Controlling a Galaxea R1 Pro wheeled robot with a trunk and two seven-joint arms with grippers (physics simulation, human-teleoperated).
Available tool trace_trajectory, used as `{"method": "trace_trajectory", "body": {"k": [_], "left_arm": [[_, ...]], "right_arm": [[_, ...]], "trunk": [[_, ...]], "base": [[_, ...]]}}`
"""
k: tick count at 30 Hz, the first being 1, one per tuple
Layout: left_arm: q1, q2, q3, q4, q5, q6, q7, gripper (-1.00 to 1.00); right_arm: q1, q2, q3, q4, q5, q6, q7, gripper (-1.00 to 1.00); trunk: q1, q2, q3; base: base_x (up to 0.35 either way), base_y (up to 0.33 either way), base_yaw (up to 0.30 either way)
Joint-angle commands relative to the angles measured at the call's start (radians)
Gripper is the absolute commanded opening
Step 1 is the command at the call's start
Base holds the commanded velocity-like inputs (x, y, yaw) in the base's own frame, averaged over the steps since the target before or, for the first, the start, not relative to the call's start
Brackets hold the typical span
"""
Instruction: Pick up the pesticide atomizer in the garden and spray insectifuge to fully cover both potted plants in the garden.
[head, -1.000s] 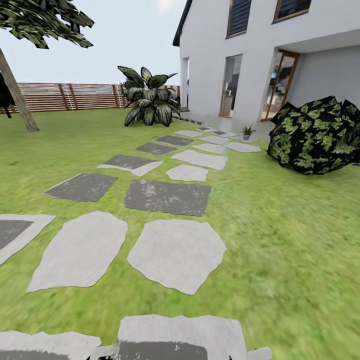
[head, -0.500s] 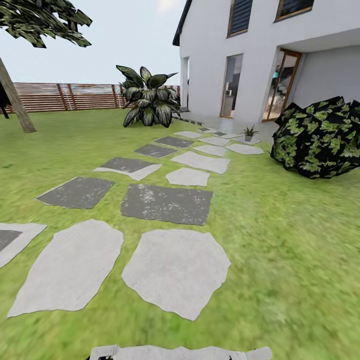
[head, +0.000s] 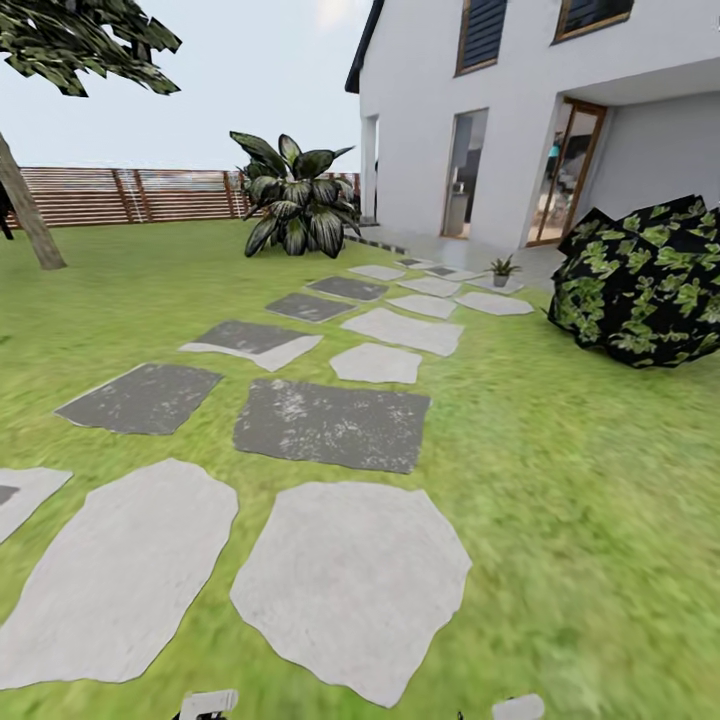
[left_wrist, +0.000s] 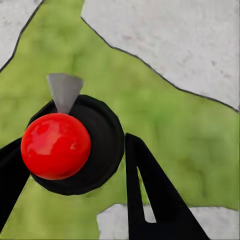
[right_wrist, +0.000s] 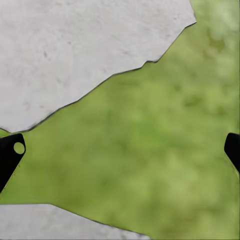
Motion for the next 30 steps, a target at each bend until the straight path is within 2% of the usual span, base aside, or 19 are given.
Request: {"method": "trace_trajectory", "body": {"k": [1, 13, 21, 30], "left_arm": [[0.000, -0.001, 0.008, -0.001, -0.007, -0.002, -0.002, -1.00], [0.000, -0.001, 0.008, -0.001, -0.007, -0.001, -0.002, -1.00], [0.000, -0.001, 0.008, -0.001, -0.007, -0.001, -0.002, -1.00], [0.000, -0.001, 0.008, -0.001, -0.007, -0.001, -0.002, -1.00]], "right_arm": [[0.000, 0.001, -0.008, -0.001, 0.008, -0.002, 0.002, 1.00], [0.000, 0.001, -0.008, -0.001, 0.008, -0.001, 0.002, 1.00], [0.000, 0.001, -0.008, -0.002, 0.008, -0.001, 0.002, 1.00], [0.000, 0.001, -0.008, -0.002, 0.008, -0.001, 0.002, 1.00]], "trunk": [[0.000, 0.000, -0.001], [0.000, 0.000, -0.001], [0.000, 0.000, -0.001], [0.000, 0.000, -0.001]], "base": [[0.339, 0.000, 0.000], [0.339, 0.011, -0.028], [0.337, 0.145, -0.239], [0.335, 0.162, -0.026]]}}
